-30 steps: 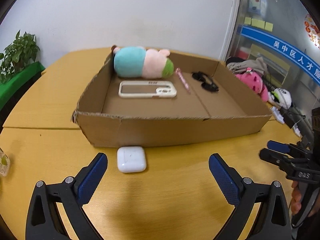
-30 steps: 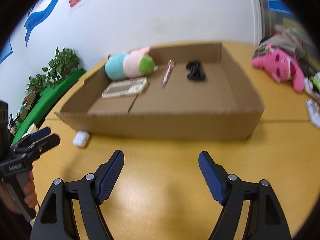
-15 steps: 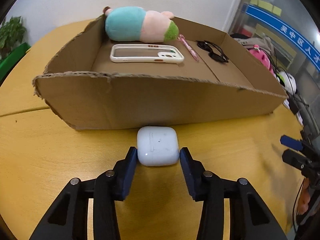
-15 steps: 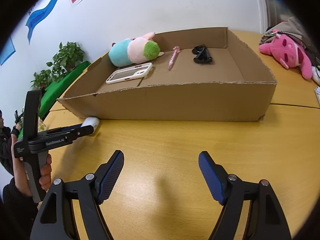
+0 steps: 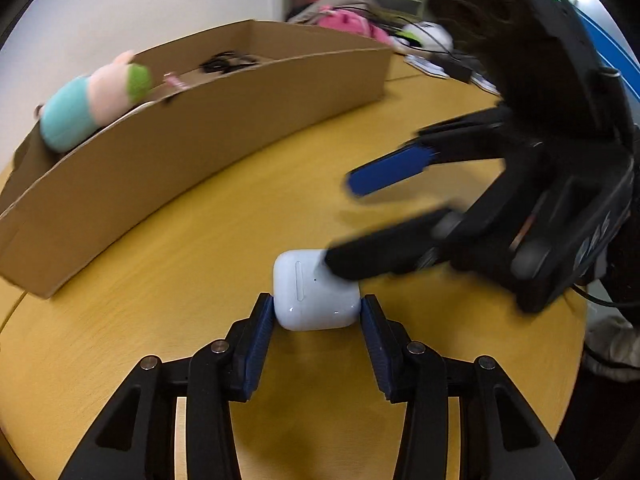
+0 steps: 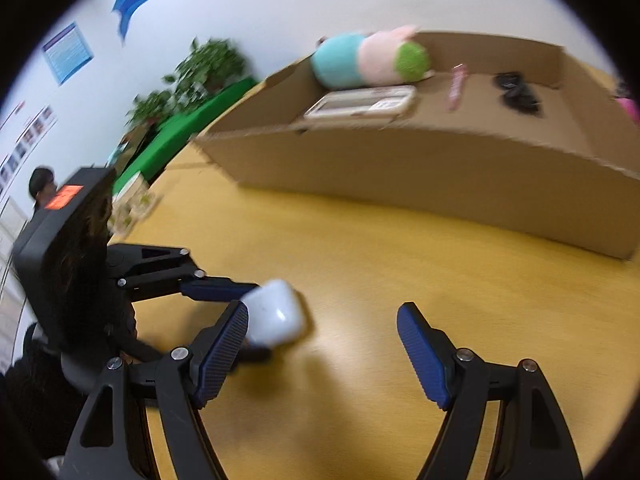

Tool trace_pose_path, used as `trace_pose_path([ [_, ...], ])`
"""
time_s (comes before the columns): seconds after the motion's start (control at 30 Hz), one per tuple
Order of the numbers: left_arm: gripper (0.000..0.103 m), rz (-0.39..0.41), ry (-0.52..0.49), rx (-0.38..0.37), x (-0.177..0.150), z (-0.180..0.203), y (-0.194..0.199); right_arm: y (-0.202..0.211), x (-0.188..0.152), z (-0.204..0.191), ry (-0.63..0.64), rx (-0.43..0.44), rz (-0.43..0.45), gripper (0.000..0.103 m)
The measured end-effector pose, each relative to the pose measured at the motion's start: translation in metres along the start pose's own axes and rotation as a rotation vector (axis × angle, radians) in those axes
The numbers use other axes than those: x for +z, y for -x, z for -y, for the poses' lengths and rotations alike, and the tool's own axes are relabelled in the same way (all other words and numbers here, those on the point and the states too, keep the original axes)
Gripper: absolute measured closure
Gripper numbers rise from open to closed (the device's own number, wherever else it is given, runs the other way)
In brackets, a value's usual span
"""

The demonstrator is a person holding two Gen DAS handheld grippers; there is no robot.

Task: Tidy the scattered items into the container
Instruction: 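Move the right gripper to the white earbud case and close on it, then carry the earbud case over the box and release it inside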

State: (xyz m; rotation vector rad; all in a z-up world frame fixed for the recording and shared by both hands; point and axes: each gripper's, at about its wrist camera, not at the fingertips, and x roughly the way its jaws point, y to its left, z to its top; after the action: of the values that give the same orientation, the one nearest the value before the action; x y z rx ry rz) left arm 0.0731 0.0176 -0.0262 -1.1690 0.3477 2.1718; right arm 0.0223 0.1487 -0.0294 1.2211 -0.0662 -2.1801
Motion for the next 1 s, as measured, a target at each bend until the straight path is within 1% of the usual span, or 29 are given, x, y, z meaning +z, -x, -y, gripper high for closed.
trace_pose_path([
  [0.07,0.055,-0.001,-0.026,-0.004,0.001,0.006,0.0,-0.009,-0.004,-0.009,0.036,0.013,-0.041,0.027],
  [0.13,0.055,-0.001,-0.036,0.002,0.002,0.008,0.0,-0.014,-0.007,-0.02,0.09,0.005,-0.065,0.032],
  [0.2,0.055,0.002,-0.045,-0.001,0.004,0.013,-0.002,-0.015,-0.007,-0.03,0.139,-0.005,-0.094,0.041],
  [0.23,0.055,0.004,-0.059,0.009,0.004,0.015,-0.002,-0.016,-0.008,-0.033,0.153,-0.002,-0.102,0.056],
  [0.27,0.055,0.005,-0.066,0.015,0.003,0.017,-0.001,-0.016,-0.008,-0.034,0.165,-0.013,-0.106,0.06],
  [0.37,0.055,0.009,-0.06,0.018,0.003,0.022,0.002,-0.012,-0.008,-0.033,0.157,-0.008,-0.108,0.06],
  [0.43,0.056,0.018,-0.061,0.021,0.005,0.023,0.005,-0.008,-0.008,-0.035,0.16,-0.02,-0.097,0.06],
  [0.53,0.056,0.045,-0.071,0.04,0.014,0.026,0.018,0.004,-0.007,-0.038,0.17,-0.032,-0.071,0.06],
  [0.63,0.056,0.073,-0.09,0.054,0.026,0.028,0.031,0.018,0.003,-0.039,0.177,-0.038,-0.032,0.06],
  [0.77,0.056,0.112,-0.144,0.089,0.051,0.03,0.048,0.037,0.019,-0.038,0.198,-0.063,0.025,0.06],
  [0.87,0.056,0.142,-0.188,0.11,0.068,0.03,0.056,0.051,0.038,-0.036,0.219,-0.085,0.066,0.061],
  [0.97,0.056,0.17,-0.236,0.137,0.101,0.026,0.06,0.068,0.058,-0.03,0.241,-0.112,0.107,0.061],
  [1.0,0.056,0.175,-0.246,0.141,0.106,0.026,0.061,0.072,0.07,-0.024,0.244,-0.12,0.12,0.061],
])
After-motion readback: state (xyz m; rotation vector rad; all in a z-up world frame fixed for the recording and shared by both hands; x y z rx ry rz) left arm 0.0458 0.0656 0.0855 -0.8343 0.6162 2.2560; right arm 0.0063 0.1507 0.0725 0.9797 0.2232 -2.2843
